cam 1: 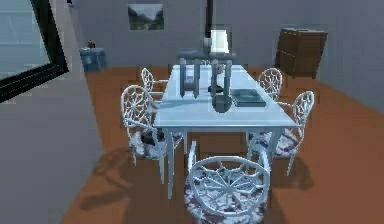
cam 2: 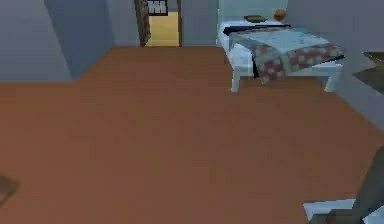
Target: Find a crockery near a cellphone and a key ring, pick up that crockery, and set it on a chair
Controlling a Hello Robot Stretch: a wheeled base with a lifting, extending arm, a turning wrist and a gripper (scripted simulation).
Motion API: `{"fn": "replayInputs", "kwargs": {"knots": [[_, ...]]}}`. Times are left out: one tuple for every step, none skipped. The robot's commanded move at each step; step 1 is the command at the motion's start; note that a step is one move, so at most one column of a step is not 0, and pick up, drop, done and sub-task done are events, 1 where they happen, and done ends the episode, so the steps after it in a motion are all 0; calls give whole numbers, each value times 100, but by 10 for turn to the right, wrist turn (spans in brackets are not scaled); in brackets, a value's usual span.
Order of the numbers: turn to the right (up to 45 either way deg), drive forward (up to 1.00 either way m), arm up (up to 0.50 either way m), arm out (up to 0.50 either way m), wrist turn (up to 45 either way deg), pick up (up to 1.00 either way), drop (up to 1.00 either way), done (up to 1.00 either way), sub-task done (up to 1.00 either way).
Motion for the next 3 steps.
{"fn": "replayInputs", "kwargs": {"knots": [[450, 0, 0, 0, 0, 0, 0, 0, 0], [360, 0, 0, 0, 0, 0, 0, 0, 0], [0, 100, 0, 0, 0, 0, 0, 0, 0]]}}
